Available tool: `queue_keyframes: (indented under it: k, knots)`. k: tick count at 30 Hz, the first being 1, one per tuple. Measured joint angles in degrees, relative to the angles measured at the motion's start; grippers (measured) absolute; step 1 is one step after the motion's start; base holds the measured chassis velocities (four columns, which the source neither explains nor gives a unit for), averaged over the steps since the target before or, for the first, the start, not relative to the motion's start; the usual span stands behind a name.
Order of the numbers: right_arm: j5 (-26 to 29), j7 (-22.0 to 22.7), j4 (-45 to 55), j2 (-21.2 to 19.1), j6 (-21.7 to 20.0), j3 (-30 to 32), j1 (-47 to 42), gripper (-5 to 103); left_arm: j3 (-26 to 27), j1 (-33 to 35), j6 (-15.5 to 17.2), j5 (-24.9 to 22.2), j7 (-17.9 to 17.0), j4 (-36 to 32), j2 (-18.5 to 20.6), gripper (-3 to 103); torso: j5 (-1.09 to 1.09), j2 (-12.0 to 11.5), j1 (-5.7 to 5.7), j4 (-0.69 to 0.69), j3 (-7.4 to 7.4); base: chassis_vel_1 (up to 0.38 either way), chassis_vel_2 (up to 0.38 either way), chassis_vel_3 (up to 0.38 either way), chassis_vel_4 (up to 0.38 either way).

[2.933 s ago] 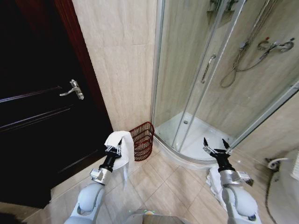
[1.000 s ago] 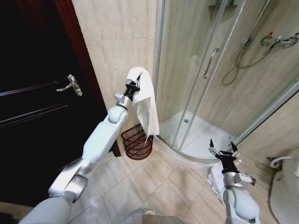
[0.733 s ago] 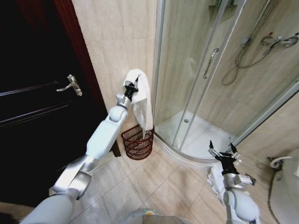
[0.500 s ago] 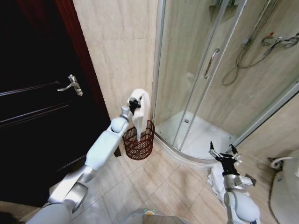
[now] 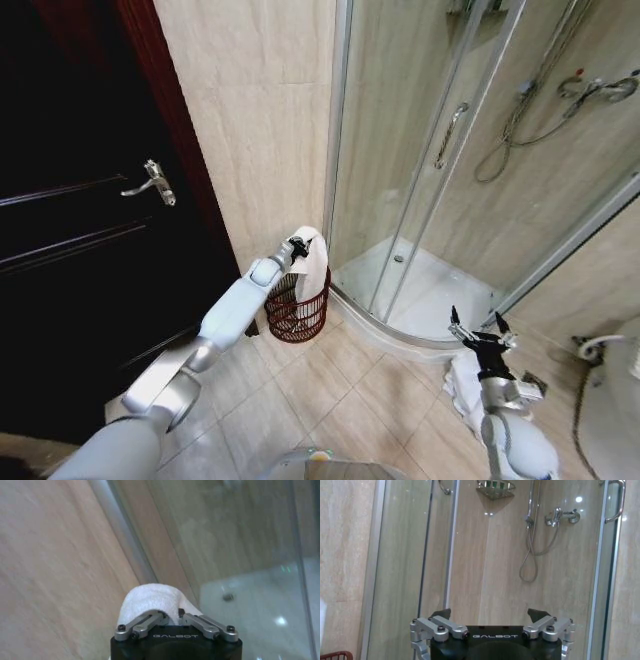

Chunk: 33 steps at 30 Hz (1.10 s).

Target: Discard the used towel into the hamper.

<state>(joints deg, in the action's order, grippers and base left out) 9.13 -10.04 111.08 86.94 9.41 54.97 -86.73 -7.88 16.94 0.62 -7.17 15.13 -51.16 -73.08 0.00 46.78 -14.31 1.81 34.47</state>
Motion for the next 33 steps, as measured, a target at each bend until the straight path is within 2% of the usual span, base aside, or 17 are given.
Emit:
queue_keyframes:
  k: [1,2,5,6,7,9,13,15,17,20,22,24,25,27,28,31,33]
  knots:
    - [0.0,0.0,-0.1,0.0,0.0,0.0,0.0,100,-0.5,-0.9,-1.1,1.6,1.8,2.6,-0.4,3,-0.01,0.0,0.00,0.01,0.00,0.000,0.000,0.000,0.000]
    - [0.0,0.0,-0.1,0.0,0.0,0.0,0.0,100,-0.5,-0.9,-1.1,1.6,1.8,2.6,-0.4,3,-0.01,0.0,0.00,0.01,0.00,0.000,0.000,0.000,0.000]
    - [0.2,0.1,-0.1,0.0,-0.1,0.0,0.1,100,-1.6,-2.2,-1.5,5.6,5.4,7.2,-1.1,3,0.00,0.0,0.00,0.00,0.00,0.000,0.000,0.000,0.000]
    - [0.3,0.1,-0.1,0.1,-0.2,0.0,0.2,100,-2.1,-2.6,-1.2,8.6,7.6,9.8,-1.6,3,0.00,0.0,0.00,0.00,0.00,0.000,0.000,0.000,0.000]
    - [0.3,0.1,-0.1,0.1,-0.2,0.0,0.2,100,-2.1,-2.6,-1.2,8.6,7.6,9.8,-1.6,3,0.00,0.0,0.00,0.00,0.00,0.000,0.000,0.000,0.000]
    - [0.5,0.1,0.3,0.1,-0.9,0.4,0.2,100,-2.3,-2.6,0.6,12.1,10.7,12.3,-2.7,3,0.00,0.0,0.00,0.02,0.01,0.000,0.000,0.000,0.000]
    - [0.9,0.1,0.5,0.1,-1.1,0.8,0.2,100,-3.3,-2.0,2.6,13.3,11.4,13.5,-3.5,3,0.00,0.0,0.00,0.01,0.00,0.000,0.000,0.000,0.000]
    - [1.1,0.2,0.5,0.1,-1.1,1.0,0.2,100,-5.1,-1.5,3.9,12.9,11.4,14.3,-3.7,3,-0.01,0.0,0.00,-0.01,0.01,0.000,0.000,0.000,0.000]
    - [1.6,0.3,0.2,0.1,-0.9,1.2,-0.1,100,-8.8,-0.6,6.7,11.6,11.2,14.9,-3.5,3,0.00,0.0,0.00,0.00,0.01,0.000,0.000,0.000,0.000]
    - [1.7,0.4,-0.1,0.2,-0.4,1.2,-0.4,100,-10.5,0.0,8.5,10.0,10.1,15.0,-3.6,0,0.00,0.0,0.00,0.01,0.00,0.000,0.000,0.000,0.000]
    - [1.8,0.4,-0.1,0.2,-0.2,1.2,-0.7,100,-11.0,0.3,9.7,8.1,9.0,14.8,-3.9,4,0.00,0.0,0.00,0.02,0.01,0.000,0.000,0.000,0.000]
    - [1.9,0.5,-0.1,0.2,0.0,1.1,-1.0,100,-11.2,0.5,10.4,5.8,7.3,13.5,-4.3,15,0.00,0.0,0.00,0.00,0.01,0.000,0.000,0.000,0.000]
    - [1.9,0.5,-0.1,0.2,0.0,1.1,-1.0,100,-11.2,0.5,10.4,5.8,7.3,13.5,-4.3,15,0.00,0.0,0.00,0.00,0.01,0.000,0.000,0.000,0.000]
    - [1.9,0.5,-0.1,0.3,0.1,1.1,-1.0,100,-11.0,0.0,11.1,5.2,7.4,12.1,-4.3,25,0.00,0.0,0.00,0.00,0.01,0.000,0.000,0.000,0.000]
    - [1.9,0.5,-0.1,0.3,0.1,1.1,-1.0,100,-11.0,0.0,11.1,5.2,7.4,12.1,-4.3,25,0.00,0.0,0.00,0.00,0.01,0.000,0.000,0.000,0.000]
    - [1.9,0.5,0.1,0.4,0.2,1.0,-1.1,100,-11.0,-0.9,11.6,5.1,7.5,11.5,-4.4,42,0.01,0.0,0.00,0.00,0.01,0.000,0.000,0.000,0.000]
    - [1.8,0.6,0.1,0.5,0.2,0.9,-1.1,100,-11.0,-1.1,11.8,5.2,7.8,11.4,-4.4,42,0.00,0.0,0.00,0.00,0.01,0.000,0.000,0.000,0.000]
